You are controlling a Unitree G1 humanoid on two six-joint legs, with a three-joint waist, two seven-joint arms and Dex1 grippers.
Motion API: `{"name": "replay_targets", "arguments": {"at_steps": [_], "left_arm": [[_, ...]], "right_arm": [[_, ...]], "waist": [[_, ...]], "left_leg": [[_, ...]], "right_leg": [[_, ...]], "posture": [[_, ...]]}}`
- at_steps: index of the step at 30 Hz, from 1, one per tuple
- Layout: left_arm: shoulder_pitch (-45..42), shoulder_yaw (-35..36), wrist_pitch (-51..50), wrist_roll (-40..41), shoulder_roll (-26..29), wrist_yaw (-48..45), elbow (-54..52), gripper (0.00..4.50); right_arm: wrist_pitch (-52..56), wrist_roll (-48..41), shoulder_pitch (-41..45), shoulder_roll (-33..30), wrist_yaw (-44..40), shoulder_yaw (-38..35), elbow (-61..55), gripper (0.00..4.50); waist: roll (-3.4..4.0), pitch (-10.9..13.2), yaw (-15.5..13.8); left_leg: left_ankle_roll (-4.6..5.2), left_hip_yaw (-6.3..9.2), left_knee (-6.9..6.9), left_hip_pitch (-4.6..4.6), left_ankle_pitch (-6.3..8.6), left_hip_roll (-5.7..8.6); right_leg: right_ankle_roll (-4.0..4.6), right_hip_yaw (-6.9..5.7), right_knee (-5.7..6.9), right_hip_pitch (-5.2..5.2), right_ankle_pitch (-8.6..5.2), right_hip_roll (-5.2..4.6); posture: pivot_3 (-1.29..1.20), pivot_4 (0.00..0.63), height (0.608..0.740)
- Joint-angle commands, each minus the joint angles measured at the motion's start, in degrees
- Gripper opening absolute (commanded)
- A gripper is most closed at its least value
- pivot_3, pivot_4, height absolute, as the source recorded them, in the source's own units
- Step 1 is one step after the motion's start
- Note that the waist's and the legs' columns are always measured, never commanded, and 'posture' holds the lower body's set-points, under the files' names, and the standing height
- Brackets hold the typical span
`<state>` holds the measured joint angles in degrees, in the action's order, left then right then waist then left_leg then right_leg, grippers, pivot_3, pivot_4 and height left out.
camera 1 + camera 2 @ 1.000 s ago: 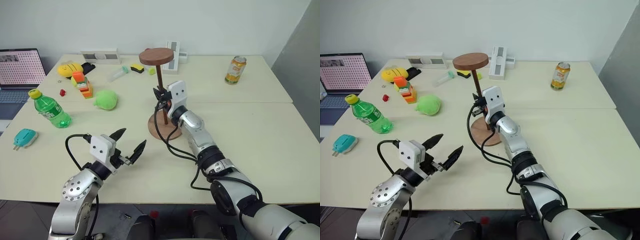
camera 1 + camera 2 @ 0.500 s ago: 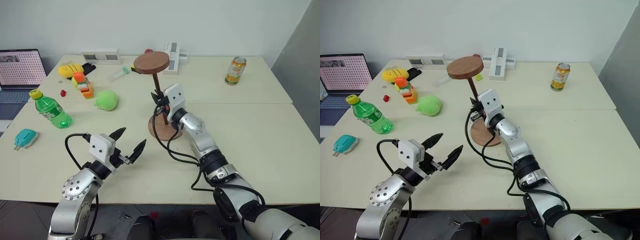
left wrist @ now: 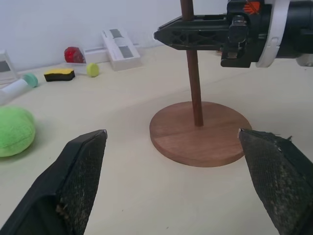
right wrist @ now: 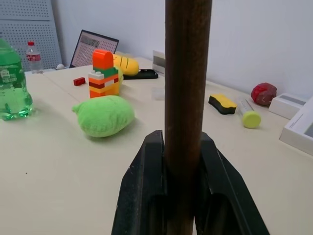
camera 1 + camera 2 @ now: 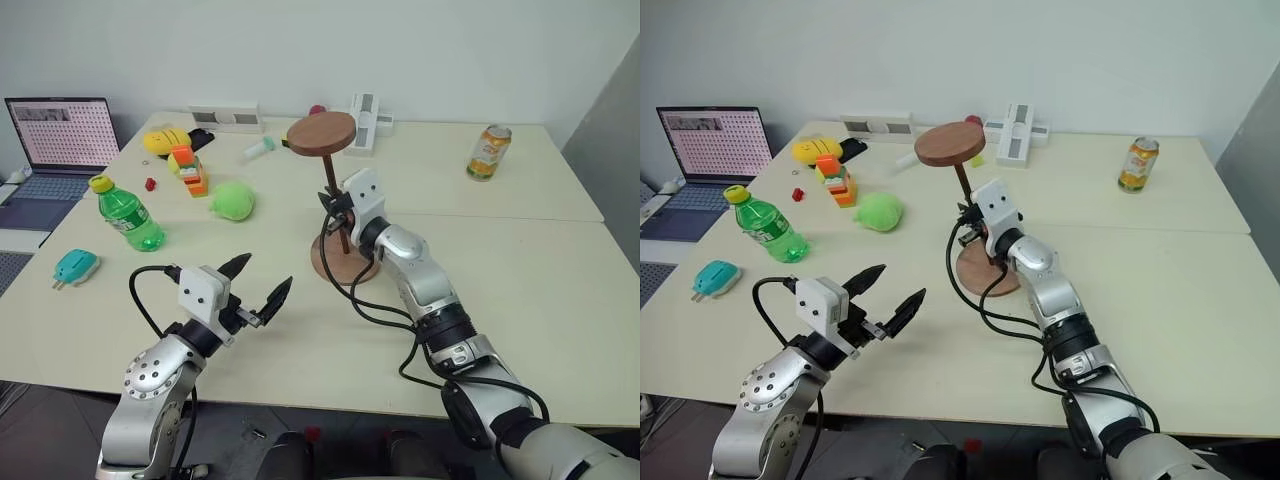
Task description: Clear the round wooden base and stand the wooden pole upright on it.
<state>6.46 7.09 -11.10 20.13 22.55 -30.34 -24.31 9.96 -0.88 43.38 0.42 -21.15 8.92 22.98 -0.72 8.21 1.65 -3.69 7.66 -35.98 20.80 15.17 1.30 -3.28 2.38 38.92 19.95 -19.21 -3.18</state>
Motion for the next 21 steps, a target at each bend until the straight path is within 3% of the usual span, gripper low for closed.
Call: {"name": "replay_targets", "arguments": {"at_steps": [1, 21], "left_arm": [[-0.79, 0.67, 0.20, 0.54, 0.20, 0.41, -1.58, 4.50], [-0.62, 0.44, 0.38, 0.52, 0.29, -0.09, -1.80, 4.50]], "right_arm": [[8.79, 0.71, -4.13, -2.09, -0.26, 0.23, 2.63, 0.26], [12.90, -0.65, -5.76, -3.73, -0.47, 0.69, -1.66, 0.26]], "waist": [[0.00, 0.00, 0.00], [0.01, 0.00, -0.05]], "left_leg": [[0.00, 0.00, 0.01, 0.00, 0.00, 0.00], [0.00, 0.01, 0.05, 0.01, 0.00, 0.00]], "right_leg": [[0.00, 0.00, 0.00, 0.00, 0.00, 0.00], [-0.01, -0.02, -0.05, -0.01, -0.01, 0.00]], "posture": [[0.00, 0.150, 0.740], [0.00, 0.150, 0.740]]}}
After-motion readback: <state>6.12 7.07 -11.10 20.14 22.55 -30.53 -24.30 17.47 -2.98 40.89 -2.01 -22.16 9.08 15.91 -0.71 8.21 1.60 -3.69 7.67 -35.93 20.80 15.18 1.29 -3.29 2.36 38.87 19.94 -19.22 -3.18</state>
